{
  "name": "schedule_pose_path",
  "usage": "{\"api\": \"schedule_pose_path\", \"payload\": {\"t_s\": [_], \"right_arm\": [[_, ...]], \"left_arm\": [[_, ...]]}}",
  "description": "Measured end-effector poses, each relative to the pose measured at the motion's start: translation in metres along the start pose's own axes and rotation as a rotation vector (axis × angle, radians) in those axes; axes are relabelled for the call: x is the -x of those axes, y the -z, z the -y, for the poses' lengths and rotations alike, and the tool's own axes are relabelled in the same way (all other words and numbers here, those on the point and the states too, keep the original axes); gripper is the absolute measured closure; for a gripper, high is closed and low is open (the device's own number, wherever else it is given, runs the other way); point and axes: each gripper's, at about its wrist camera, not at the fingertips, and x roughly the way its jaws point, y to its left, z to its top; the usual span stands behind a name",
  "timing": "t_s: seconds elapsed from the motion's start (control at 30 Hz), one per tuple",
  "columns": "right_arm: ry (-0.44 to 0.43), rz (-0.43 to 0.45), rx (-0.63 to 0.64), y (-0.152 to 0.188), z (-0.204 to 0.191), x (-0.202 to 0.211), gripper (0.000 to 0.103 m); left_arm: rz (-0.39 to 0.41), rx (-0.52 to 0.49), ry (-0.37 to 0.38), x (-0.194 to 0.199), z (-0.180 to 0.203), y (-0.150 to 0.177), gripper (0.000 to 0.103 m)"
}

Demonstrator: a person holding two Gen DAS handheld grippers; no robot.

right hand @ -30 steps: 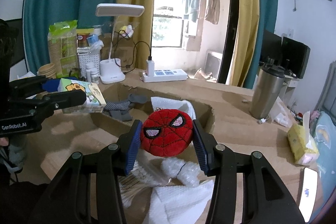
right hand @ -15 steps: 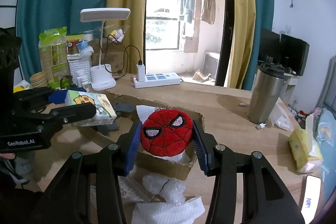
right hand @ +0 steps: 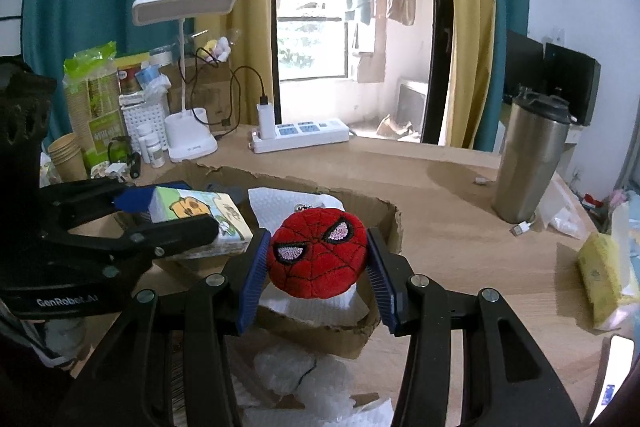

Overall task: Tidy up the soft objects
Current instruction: 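Carry the tissue pack and Spider-Man plush over the box with both tools, then open both tools to release the tissue pack and plush into the box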

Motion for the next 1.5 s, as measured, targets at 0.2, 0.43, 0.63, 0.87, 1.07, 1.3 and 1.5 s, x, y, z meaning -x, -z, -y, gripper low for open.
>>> {"api": "schedule_pose_path", "payload": {"t_s": [0.2, 0.43, 0.63, 0.87, 1.07, 1.3, 1.5], "right_arm": [[-0.030, -0.035, -0.017, 0.002, 0.000, -0.014, 0.053], [-0.042, -0.063, -0.040, 0.005, -0.001, -0.021, 0.039], [-0.018, -0.016, -0.048, 0.000, 0.002, -0.006, 0.026], [0.012, -0.002, -0.031, -0.003, -0.004, 0.012, 0.026], [0.035, 0.006, -0.028, -0.003, -0.008, 0.027, 0.026], [0.058, 0.015, -0.030, -0.001, -0.013, 0.045, 0.026], [0.074, 0.017, -0.025, 0.002, -0.015, 0.055, 0.026]], "left_arm": [[-0.061, 0.020, 0.007, -0.019, -0.005, 0.007, 0.052], [-0.040, 0.031, -0.001, -0.014, -0.010, 0.005, 0.043], [0.018, 0.068, -0.011, 0.009, -0.021, 0.002, 0.018], [0.057, 0.049, -0.026, 0.038, -0.020, 0.005, 0.017], [0.087, 0.053, -0.035, 0.060, -0.023, 0.008, 0.016], [0.110, 0.060, -0.038, 0.080, -0.027, 0.013, 0.016], [0.115, 0.044, -0.038, 0.091, -0.024, 0.021, 0.016]]}}
